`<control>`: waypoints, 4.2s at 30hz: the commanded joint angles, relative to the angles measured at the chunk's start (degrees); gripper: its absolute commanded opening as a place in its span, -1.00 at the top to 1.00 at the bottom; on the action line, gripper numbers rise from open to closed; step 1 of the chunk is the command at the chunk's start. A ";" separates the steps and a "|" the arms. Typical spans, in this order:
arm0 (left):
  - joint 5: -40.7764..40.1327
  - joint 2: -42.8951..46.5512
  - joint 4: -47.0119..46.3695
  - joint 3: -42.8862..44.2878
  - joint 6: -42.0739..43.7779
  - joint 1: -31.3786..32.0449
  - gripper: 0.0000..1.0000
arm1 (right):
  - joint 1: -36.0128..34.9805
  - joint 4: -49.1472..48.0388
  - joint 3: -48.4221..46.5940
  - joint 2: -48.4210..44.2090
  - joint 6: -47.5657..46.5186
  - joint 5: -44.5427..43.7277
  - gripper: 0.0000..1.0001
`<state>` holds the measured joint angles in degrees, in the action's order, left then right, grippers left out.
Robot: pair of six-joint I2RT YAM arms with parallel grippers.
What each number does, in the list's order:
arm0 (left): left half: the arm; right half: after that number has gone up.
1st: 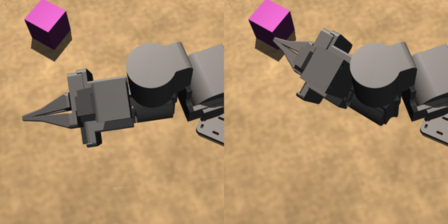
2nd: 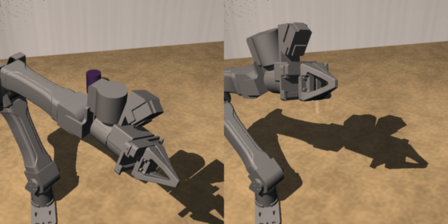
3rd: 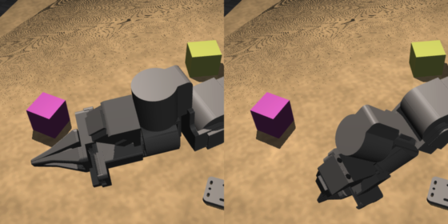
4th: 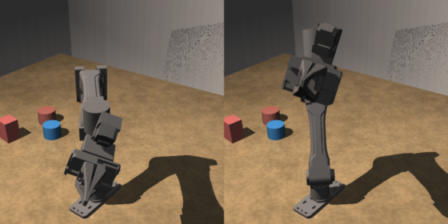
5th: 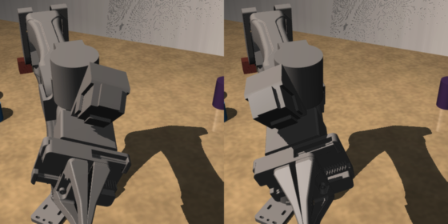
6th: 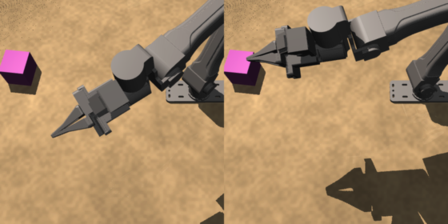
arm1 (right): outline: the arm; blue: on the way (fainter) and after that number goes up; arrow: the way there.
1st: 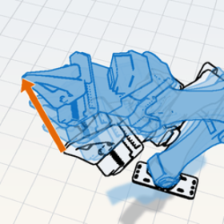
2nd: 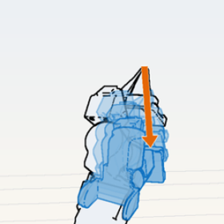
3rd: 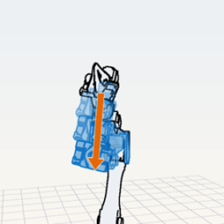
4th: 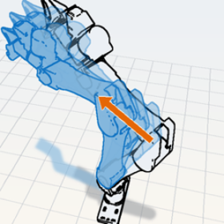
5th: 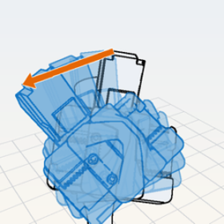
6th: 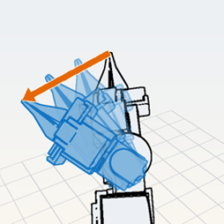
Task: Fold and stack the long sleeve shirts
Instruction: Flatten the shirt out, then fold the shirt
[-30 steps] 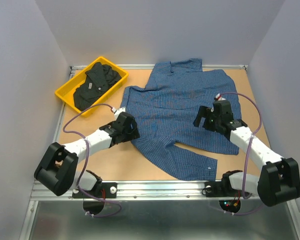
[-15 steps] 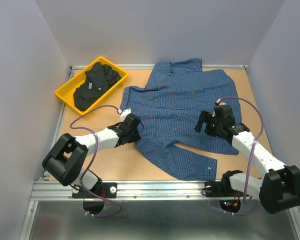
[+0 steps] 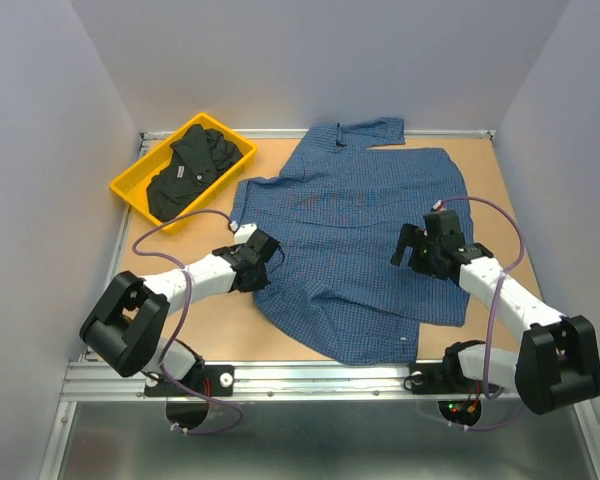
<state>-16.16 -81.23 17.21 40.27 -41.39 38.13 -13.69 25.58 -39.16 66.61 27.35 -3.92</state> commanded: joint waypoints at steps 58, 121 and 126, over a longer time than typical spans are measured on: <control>8.52 4.41 -4.64 0.34 11.94 -6.58 0.92 | 20.28 17.23 -8.74 22.42 23.62 -8.03 -0.95; 5.35 4.59 -0.78 5.96 14.14 -10.44 1.00 | 19.05 22.32 1.81 8.55 30.75 -14.18 0.56; 5.35 6.96 0.89 6.05 14.67 -11.58 1.00 | 19.05 25.12 -0.04 4.33 27.58 -15.50 0.91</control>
<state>-9.28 -77.80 16.21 46.33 -28.27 27.55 5.54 49.41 -38.09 73.87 56.62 -14.94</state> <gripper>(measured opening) 0.066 0.078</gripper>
